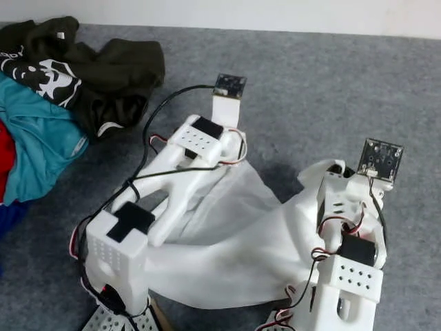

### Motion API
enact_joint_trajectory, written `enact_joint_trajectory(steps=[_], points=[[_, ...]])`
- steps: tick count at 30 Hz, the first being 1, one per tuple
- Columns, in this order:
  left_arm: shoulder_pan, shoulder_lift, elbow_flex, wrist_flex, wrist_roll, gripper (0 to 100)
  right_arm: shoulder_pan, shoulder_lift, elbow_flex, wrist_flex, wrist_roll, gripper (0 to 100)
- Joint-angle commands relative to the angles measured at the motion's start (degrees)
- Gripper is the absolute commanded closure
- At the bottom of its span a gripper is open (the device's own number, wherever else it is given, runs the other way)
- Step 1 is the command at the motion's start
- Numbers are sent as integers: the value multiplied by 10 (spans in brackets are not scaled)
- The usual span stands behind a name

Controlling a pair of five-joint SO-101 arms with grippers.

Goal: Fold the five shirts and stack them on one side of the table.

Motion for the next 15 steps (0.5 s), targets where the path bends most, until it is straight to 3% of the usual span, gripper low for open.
enact_joint_trajectory(steps=[1, 15], points=[[16, 22, -23, -32, -4, 842, 6, -7, -2, -13, -1, 993], [35, 73, -41, -37, -4, 846, 4, -7, -2, -14, -4, 993]])
